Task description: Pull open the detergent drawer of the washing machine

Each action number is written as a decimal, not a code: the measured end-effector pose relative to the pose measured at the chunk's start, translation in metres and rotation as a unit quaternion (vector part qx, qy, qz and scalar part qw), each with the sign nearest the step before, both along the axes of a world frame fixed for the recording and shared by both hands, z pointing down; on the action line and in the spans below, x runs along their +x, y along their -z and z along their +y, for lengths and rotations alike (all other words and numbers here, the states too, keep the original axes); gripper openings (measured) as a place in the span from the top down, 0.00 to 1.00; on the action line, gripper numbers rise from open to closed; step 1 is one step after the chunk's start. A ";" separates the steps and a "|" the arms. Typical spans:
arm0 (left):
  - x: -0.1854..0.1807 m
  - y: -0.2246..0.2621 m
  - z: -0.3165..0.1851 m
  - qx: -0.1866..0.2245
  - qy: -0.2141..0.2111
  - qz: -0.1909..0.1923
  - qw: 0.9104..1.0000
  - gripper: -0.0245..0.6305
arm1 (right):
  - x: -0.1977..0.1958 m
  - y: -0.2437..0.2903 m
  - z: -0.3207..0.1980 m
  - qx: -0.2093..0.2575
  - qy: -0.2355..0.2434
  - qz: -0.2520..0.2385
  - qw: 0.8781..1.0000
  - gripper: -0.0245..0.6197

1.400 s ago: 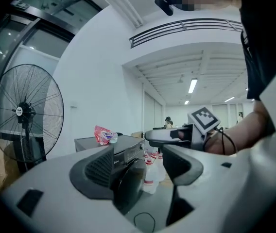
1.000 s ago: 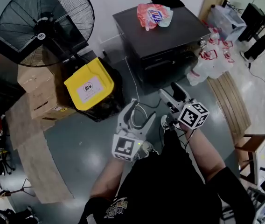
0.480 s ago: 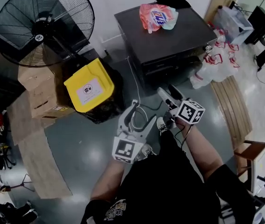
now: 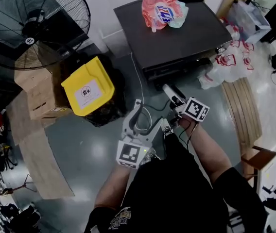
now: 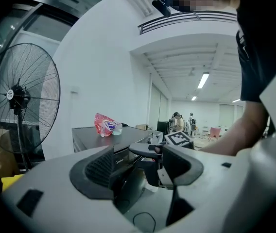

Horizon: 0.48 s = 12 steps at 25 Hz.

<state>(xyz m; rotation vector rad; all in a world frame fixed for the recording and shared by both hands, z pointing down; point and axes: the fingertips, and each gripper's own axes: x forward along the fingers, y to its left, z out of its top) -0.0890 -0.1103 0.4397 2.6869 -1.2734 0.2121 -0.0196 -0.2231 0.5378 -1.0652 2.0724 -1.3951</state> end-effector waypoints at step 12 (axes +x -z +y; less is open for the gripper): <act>0.012 -0.023 -0.047 -0.034 0.016 -0.009 0.999 0.52 | 0.021 -0.074 -0.059 -0.116 -0.035 -0.042 0.992 0.26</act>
